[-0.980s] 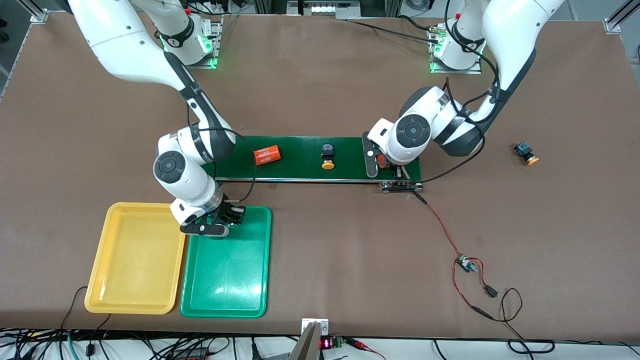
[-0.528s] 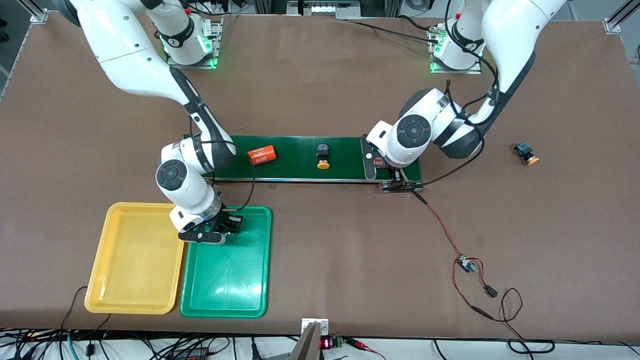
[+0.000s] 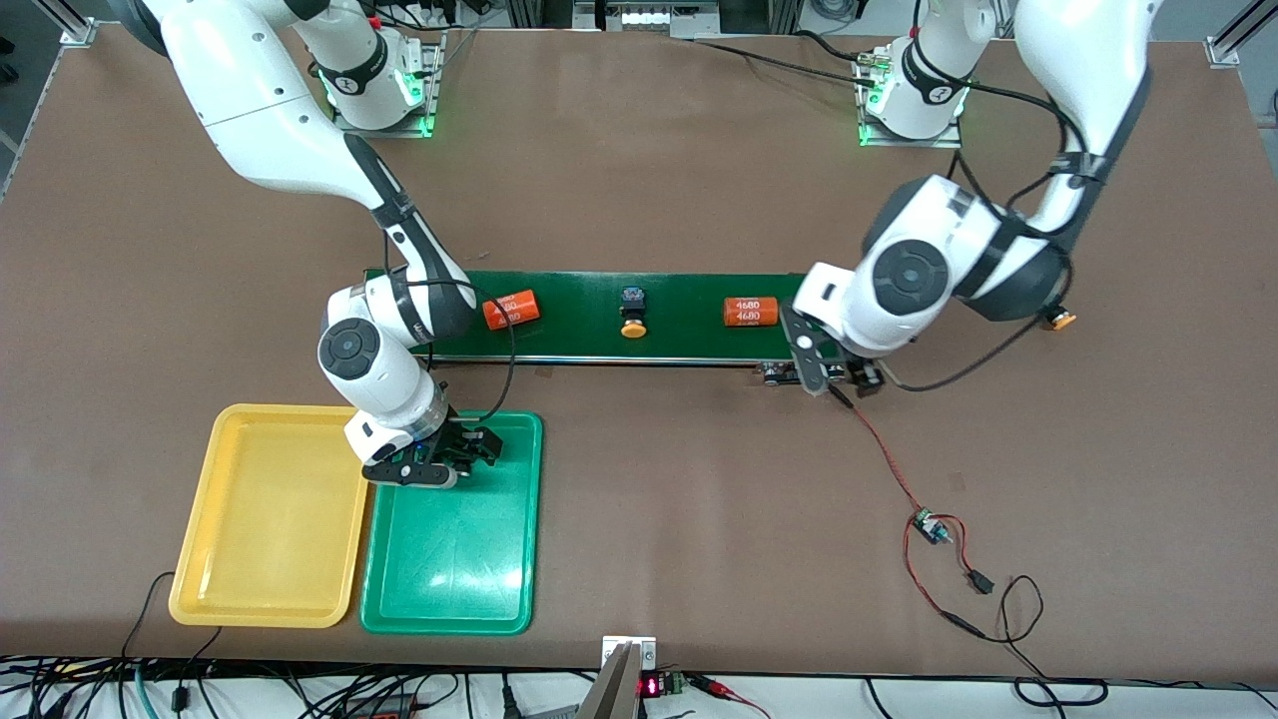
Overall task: Sort buttons by color to trays
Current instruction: 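Release the green button into the green tray while the left gripper withdraws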
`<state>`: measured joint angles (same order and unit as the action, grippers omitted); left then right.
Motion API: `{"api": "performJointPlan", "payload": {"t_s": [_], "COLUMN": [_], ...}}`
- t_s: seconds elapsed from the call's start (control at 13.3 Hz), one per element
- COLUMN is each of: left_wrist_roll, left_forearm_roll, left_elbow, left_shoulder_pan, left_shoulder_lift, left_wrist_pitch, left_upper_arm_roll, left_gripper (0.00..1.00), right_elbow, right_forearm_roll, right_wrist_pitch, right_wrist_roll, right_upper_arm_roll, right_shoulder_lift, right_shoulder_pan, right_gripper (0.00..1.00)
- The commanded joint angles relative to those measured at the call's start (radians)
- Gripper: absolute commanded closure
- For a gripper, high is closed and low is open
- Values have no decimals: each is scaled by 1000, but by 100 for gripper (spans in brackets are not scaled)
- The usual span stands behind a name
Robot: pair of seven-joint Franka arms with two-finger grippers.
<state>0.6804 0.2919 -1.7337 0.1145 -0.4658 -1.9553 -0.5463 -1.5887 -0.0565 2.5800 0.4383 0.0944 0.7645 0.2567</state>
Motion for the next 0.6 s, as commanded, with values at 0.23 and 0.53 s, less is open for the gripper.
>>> {"api": "performJointPlan", "payload": {"t_s": [0.23, 0.53], "left_wrist_roll": [-102, -174], "left_forearm_roll": [7, -52], "left_elbow": [6, -9], "left_shoulder_pan": [86, 54], "left_shoulder_lift": [71, 113], "left_wrist_pitch": [22, 24], "left_upper_arm_roll": [106, 296], "left_gripper": [0, 0], "right_elbow": [-17, -108], "right_forearm_roll": [0, -2], "right_wrist_pitch": [-292, -351], "right_wrist_roll": [106, 146], "right_upper_arm_roll": [34, 70], "right_shoulder_lift": [-149, -227], "right_shoulder_pan": [15, 42], "right_gripper": [0, 0]}}
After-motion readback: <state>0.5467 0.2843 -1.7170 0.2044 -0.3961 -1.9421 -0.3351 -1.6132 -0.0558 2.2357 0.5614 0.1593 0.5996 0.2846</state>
